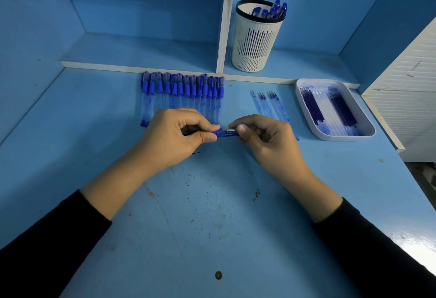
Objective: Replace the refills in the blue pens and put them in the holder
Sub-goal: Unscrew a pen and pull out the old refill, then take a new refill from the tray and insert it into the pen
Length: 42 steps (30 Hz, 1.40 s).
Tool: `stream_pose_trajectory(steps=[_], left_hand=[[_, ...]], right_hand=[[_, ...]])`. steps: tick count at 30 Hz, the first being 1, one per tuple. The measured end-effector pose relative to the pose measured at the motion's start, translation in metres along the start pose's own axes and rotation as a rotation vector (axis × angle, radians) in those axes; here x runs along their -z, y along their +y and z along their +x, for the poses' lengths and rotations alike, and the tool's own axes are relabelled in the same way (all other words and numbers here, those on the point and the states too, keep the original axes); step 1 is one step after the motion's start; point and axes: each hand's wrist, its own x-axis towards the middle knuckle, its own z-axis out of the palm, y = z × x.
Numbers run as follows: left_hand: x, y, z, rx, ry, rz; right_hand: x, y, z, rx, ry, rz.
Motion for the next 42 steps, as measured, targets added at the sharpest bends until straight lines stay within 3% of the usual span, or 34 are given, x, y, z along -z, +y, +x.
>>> stream_pose_trajectory(steps=[6,13,20,24,29,35,42], left_hand=[[0.000,0.004,0.009,0.011,0.026,-0.061],[-0.008,0.008,0.008,-0.135,0.062,0.015],[0.000,-0.007,0.033,-0.221,0.117,0.207],[0.007,-0.022,0.053,-0.121,0.107,0.318],[0.008,-0.035,0.070,0.021,-0.025,0.575],[0.004,-0.044,0.069,0.118,-0.097,0.654],[0.005,-0.045,0.067,0.128,-0.065,0.609]], right_hand=[[-0.011,-0.010,-0.004,0.020,0.083,0.102],[-0.002,-0.010,0.000,-0.001,0.265,0.252],[0.033,-0.027,0.011,0.170,0.530,0.237],[0.061,-0.054,0.033,0.348,0.734,0.147],[0.082,-0.086,0.079,0.521,0.862,0.053],[0.088,-0.088,0.141,0.526,0.789,-0.177],[0.073,-0.054,0.186,0.447,0.501,-0.486]])
